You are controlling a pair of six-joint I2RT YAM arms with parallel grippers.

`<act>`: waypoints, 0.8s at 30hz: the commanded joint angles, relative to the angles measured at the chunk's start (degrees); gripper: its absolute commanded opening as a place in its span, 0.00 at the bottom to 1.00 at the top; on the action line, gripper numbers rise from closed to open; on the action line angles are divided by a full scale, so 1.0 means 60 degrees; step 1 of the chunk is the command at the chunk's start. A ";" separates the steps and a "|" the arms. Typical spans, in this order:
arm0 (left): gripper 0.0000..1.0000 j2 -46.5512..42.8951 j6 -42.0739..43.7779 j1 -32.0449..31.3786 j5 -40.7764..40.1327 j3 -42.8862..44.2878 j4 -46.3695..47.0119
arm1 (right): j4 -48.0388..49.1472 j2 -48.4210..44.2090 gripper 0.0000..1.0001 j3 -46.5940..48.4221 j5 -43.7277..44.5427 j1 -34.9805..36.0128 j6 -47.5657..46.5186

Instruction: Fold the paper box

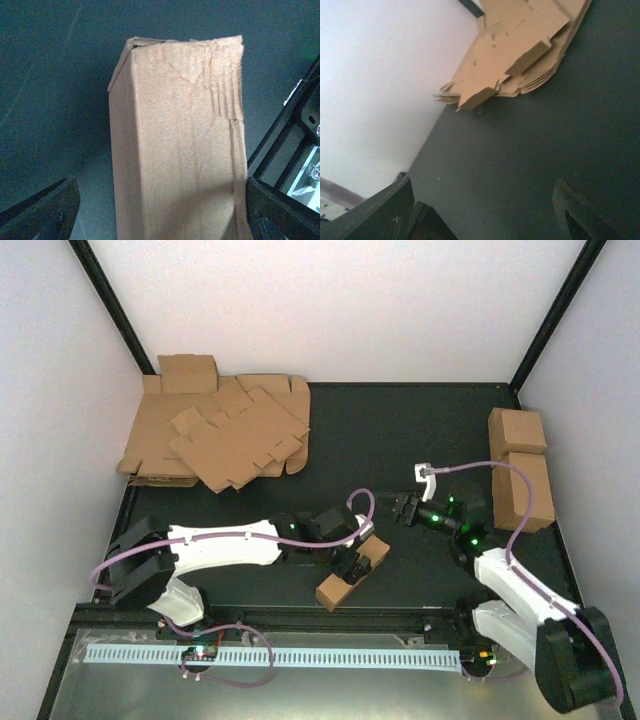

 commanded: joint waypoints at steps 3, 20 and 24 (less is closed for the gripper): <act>0.94 0.0353 0.0418 -0.0046 0.0170 0.0804 -0.1315 | -0.6027 -0.1128 0.79 0.1296 0.1497 -0.0033 -0.2361; 0.54 0.0096 0.1482 -0.0071 -0.0774 0.0778 -0.1591 | -1.1145 -0.0309 0.79 0.4265 0.3372 -0.0036 -0.1177; 0.49 -0.1159 0.2610 -0.0073 -0.1913 0.0470 -0.0656 | -1.2933 0.0404 0.83 0.5670 0.2694 -0.0117 -0.0830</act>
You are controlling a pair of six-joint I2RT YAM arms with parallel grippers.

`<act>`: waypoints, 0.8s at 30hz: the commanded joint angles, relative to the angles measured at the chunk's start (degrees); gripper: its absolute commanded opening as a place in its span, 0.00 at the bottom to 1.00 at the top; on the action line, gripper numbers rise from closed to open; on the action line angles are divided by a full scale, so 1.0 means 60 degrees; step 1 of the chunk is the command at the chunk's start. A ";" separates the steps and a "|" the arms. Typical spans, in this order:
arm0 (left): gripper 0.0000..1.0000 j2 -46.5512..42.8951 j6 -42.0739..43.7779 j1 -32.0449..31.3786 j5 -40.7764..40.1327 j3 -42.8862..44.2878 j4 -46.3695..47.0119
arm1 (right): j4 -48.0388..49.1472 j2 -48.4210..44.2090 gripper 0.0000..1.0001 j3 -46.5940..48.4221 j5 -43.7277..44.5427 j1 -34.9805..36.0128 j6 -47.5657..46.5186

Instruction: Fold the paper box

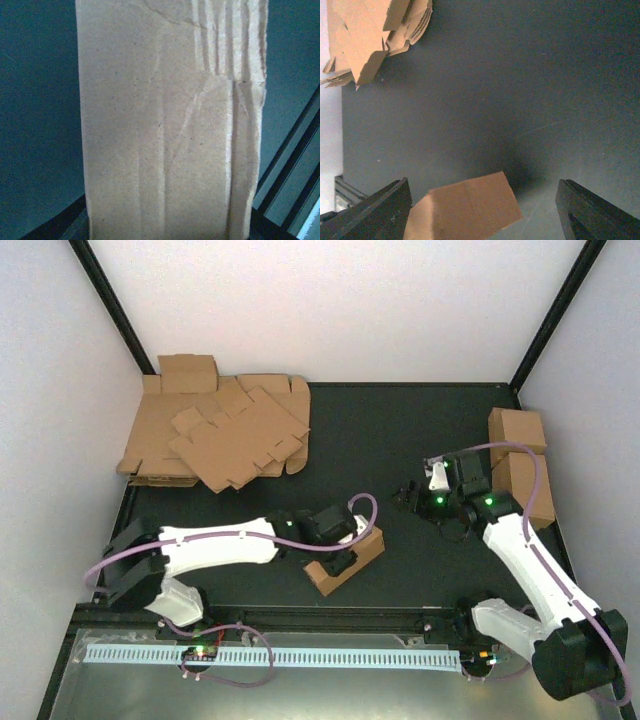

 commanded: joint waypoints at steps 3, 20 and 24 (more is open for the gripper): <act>0.50 -0.2077 0.2277 -0.0255 -0.2508 -0.0565 0.2084 | -0.2516 0.0785 0.88 0.1536 -0.1510 -0.0104 0.1487; 0.55 -0.1827 0.8601 -0.1478 -0.7169 -0.3073 0.9583 | -0.2252 -0.0831 1.00 0.1295 -0.2678 -0.0007 0.6519; 0.54 -0.1656 0.8662 -0.1587 -0.7091 -0.3141 1.0094 | -0.0891 -0.1220 1.00 0.0454 -0.2944 0.0037 0.7630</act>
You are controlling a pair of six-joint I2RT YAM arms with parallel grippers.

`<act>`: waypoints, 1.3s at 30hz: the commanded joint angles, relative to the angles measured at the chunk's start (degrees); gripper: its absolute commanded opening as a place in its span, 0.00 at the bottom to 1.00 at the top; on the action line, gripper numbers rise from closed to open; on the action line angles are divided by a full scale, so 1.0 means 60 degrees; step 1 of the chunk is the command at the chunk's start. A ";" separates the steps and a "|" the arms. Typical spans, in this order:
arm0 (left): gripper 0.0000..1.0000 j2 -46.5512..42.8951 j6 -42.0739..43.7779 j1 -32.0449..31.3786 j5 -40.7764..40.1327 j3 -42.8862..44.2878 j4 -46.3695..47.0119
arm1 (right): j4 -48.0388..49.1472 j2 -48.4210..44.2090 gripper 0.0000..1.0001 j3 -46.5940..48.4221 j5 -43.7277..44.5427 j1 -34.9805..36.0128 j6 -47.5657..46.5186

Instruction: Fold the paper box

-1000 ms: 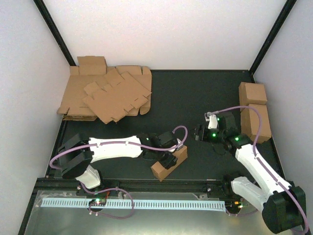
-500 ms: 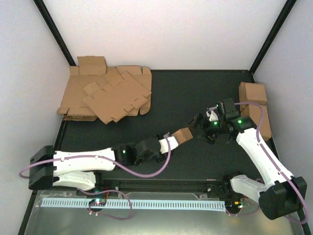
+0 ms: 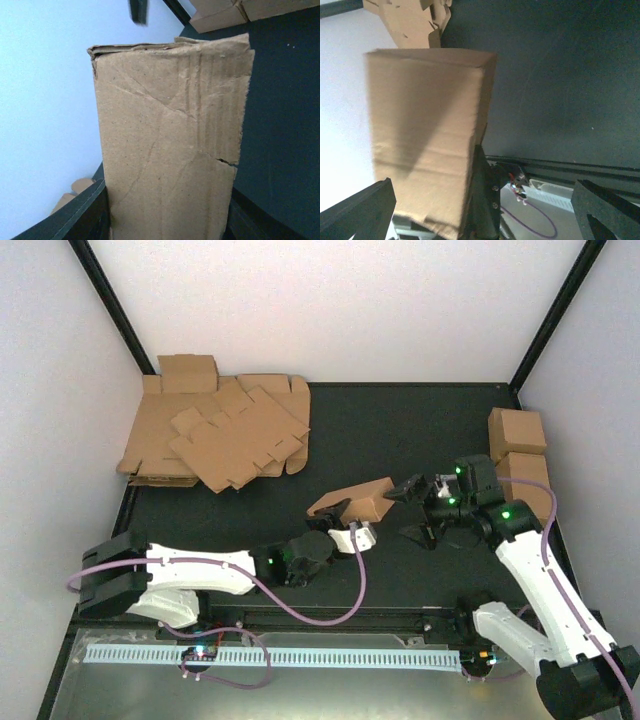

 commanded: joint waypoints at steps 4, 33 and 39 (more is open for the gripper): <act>0.53 0.0340 0.0611 -0.0278 -0.0239 0.0127 0.1475 | 0.2368 -0.0326 0.99 -0.0999 -0.0427 0.0228 0.2054; 0.87 0.0294 0.0093 -0.0550 -0.0062 -0.0017 0.1928 | 0.3334 -0.0337 0.47 -0.1212 0.0766 0.0237 0.2404; 0.99 -0.1281 -0.3272 -0.0577 0.1812 0.0097 -0.0586 | 0.4560 -0.1303 0.46 -0.1686 0.3372 -0.0241 0.2535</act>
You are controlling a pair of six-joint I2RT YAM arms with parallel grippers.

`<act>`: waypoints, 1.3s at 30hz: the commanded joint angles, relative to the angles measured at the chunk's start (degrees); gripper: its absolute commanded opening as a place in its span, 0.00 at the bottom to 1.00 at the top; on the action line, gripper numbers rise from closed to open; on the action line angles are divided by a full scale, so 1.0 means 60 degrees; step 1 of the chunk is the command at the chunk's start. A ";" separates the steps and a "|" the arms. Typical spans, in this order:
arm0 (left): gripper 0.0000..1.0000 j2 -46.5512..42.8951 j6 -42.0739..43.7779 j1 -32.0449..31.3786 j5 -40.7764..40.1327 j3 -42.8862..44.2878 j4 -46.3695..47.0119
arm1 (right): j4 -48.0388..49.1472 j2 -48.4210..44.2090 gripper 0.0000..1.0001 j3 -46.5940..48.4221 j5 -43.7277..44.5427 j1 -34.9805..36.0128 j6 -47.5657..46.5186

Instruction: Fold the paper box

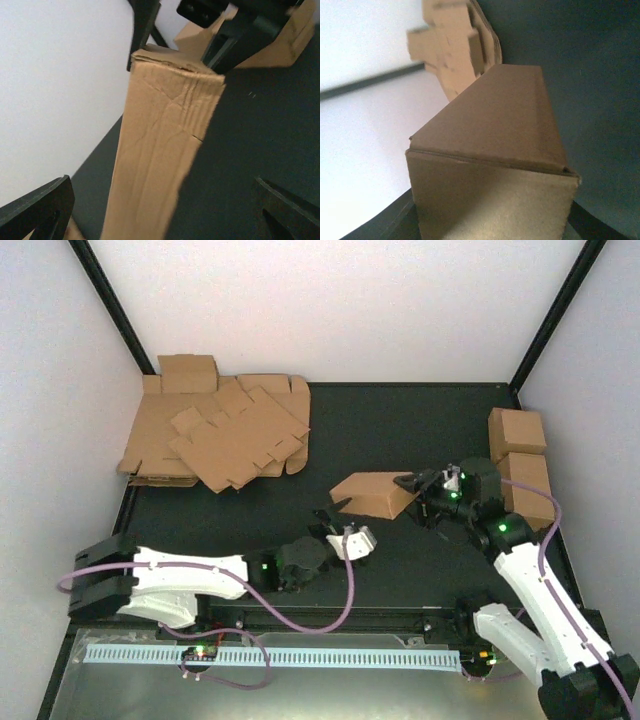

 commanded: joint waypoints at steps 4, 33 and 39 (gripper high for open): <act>0.99 -0.2037 -0.4240 -0.0093 0.2640 -0.0012 -0.1926 | 0.1389 -0.1608 0.45 -0.0307 0.4414 -0.1203 -0.0650; 0.99 -0.5534 -0.5560 -0.0095 0.3707 -0.1897 -0.2708 | 0.2912 -0.0004 0.47 -0.0175 0.0734 -0.9405 -0.4267; 0.99 -0.5588 -0.5386 -0.0093 0.3882 -0.1962 -0.2707 | 0.3547 -0.0438 0.46 -0.1155 0.1197 -0.9603 -0.4273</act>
